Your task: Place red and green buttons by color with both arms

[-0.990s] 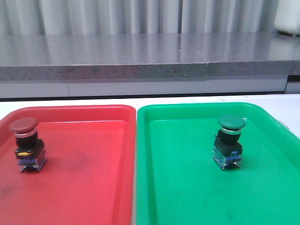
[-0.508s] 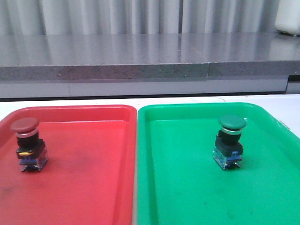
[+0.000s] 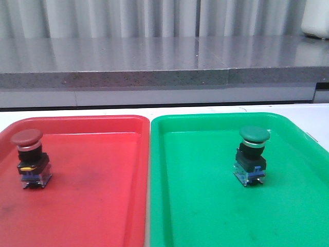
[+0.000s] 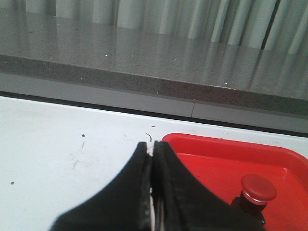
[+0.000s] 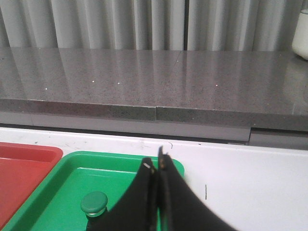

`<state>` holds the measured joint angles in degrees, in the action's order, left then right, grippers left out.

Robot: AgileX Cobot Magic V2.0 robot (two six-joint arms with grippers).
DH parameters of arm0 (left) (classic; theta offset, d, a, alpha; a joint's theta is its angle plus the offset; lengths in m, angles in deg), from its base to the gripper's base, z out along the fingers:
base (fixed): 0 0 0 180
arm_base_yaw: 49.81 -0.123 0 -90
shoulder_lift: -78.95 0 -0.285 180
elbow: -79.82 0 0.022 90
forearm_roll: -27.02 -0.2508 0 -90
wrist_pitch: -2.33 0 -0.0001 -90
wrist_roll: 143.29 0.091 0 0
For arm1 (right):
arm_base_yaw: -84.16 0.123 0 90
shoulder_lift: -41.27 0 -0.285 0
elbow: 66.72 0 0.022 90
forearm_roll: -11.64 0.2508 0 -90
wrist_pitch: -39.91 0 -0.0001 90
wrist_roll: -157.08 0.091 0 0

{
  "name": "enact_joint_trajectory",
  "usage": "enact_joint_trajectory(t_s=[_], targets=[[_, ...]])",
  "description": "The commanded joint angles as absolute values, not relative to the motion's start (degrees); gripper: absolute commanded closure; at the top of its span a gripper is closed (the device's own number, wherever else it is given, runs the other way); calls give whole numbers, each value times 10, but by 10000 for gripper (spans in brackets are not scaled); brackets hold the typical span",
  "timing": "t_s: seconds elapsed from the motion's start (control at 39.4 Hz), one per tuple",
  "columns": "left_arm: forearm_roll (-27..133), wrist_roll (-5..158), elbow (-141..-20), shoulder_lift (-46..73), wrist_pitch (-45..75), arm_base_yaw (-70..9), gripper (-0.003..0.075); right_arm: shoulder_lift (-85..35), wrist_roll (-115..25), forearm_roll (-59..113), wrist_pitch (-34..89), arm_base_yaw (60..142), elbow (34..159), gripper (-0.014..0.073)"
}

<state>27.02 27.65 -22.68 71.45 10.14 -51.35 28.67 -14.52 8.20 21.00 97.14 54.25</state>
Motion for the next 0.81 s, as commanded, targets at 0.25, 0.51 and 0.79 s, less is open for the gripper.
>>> enact_joint_trajectory(t_s=[0.25,0.51,0.79], targets=[[277,271,-213,724,48,-514,740,279,-151,75,255,969,558,718],[277,271,-213,724,48,-514,740,279,-151,75,255,969,558,718],[277,271,-213,724,48,-514,740,289,-167,57,286,967,494,718]])
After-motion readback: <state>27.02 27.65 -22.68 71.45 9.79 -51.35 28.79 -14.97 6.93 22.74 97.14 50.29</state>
